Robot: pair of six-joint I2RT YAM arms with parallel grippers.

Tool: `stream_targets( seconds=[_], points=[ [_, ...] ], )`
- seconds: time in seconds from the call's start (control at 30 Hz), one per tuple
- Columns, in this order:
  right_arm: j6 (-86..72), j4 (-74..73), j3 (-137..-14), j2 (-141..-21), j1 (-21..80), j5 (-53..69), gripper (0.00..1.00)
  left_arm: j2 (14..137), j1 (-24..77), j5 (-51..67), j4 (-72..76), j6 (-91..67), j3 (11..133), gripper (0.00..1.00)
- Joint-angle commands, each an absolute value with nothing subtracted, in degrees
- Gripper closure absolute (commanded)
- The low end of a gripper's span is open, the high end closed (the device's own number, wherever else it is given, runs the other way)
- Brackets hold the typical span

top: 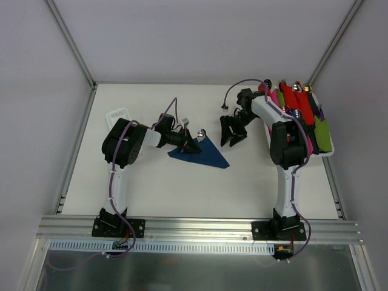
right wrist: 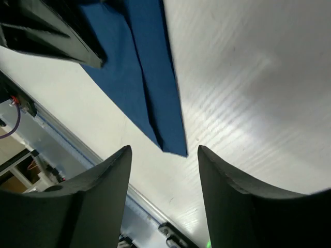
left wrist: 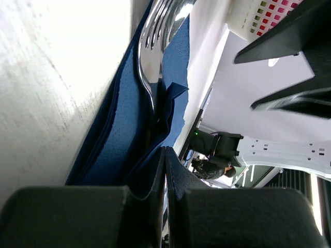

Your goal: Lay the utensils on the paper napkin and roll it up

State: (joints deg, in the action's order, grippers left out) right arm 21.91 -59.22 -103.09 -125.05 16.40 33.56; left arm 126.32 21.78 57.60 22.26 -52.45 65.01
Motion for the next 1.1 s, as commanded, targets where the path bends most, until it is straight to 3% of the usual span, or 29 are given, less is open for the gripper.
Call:
stream_targets(
  seconds=[0.0,0.07,0.2,0.7,1.07],
  points=[
    [25.31,-66.0,-99.76,-123.05,17.05,32.87,0.39,127.53,21.89,51.24,15.56,-48.16,64.69,1.0],
    [25.58,-67.23,-98.09,-123.66,17.05,32.96,0.33,127.44,21.97,51.15,15.12,-47.9,64.95,1.0],
    [25.67,-68.82,-96.16,-125.68,17.14,34.8,0.31,127.62,21.97,50.98,15.03,-47.9,64.95,1.0],
    [23.82,-64.69,-96.15,-131.22,21.36,37.44,0.32,127.71,21.97,50.19,15.03,-48.25,65.13,1.0],
    [18.72,-53.97,-93.78,-126.65,20.83,49.12,0.32,127.44,21.88,50.1,15.12,-47.99,64.69,1.0]
  ],
)
